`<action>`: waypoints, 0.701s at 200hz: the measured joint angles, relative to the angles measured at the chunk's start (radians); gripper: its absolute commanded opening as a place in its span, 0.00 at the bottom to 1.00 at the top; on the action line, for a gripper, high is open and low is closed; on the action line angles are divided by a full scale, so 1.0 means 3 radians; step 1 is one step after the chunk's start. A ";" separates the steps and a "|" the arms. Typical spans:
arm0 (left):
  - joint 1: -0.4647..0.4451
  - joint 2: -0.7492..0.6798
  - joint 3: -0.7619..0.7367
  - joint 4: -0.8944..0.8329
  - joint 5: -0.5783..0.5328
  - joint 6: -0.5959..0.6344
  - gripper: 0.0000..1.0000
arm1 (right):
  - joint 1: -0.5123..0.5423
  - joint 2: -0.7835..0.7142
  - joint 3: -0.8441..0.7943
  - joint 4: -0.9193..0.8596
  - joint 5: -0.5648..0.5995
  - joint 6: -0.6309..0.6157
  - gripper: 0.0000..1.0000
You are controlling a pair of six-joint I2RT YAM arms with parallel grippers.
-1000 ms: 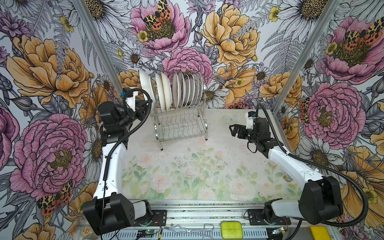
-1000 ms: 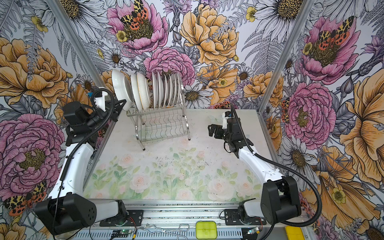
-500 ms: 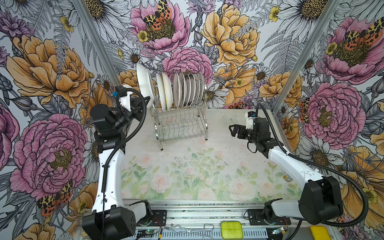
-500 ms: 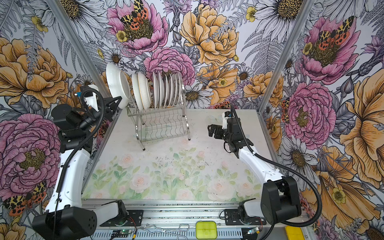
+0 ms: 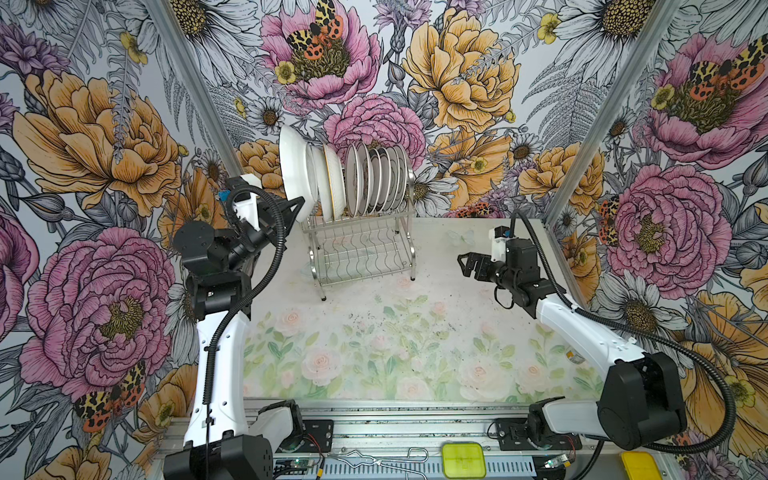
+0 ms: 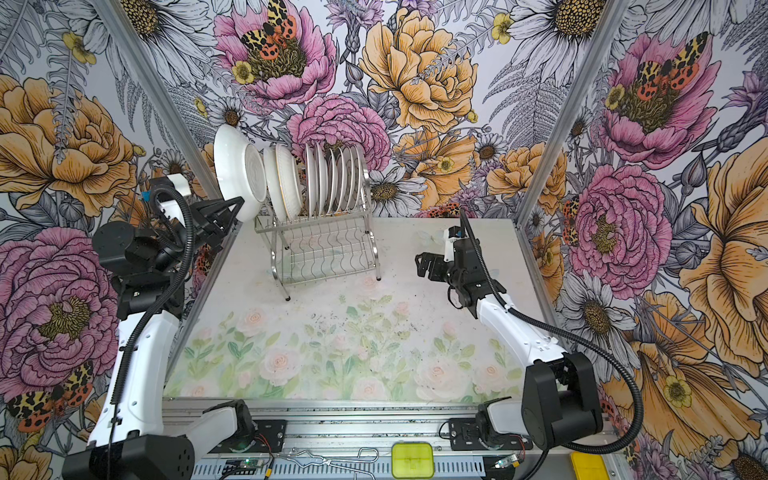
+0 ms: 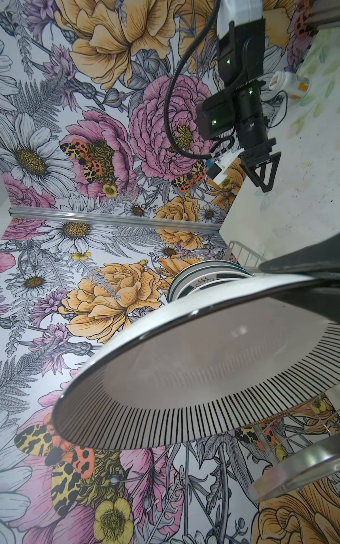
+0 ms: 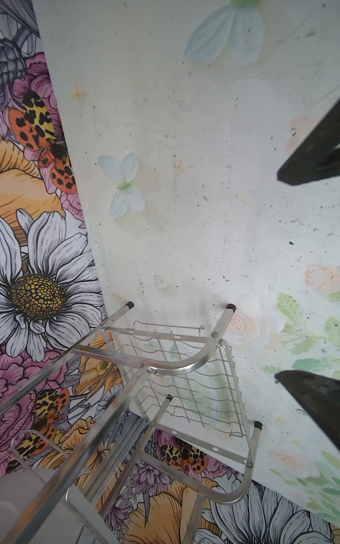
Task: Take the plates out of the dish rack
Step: 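Lift the striped plate out of the rack with the left gripper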
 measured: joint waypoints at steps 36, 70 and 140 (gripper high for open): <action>-0.0235 -0.0304 -0.0058 -0.0062 0.0043 -0.0039 0.00 | 0.0000 -0.0114 -0.0056 -0.0015 0.0000 0.0014 0.99; -0.0460 -0.0685 -0.0058 -0.0420 0.0058 0.0196 0.00 | -0.0015 -0.0242 -0.0097 -0.0011 0.0000 0.0039 0.99; -0.0949 -0.1027 -0.0242 -0.0959 -0.0052 0.0478 0.00 | -0.0067 -0.0365 -0.0072 -0.0318 0.0172 0.0189 0.99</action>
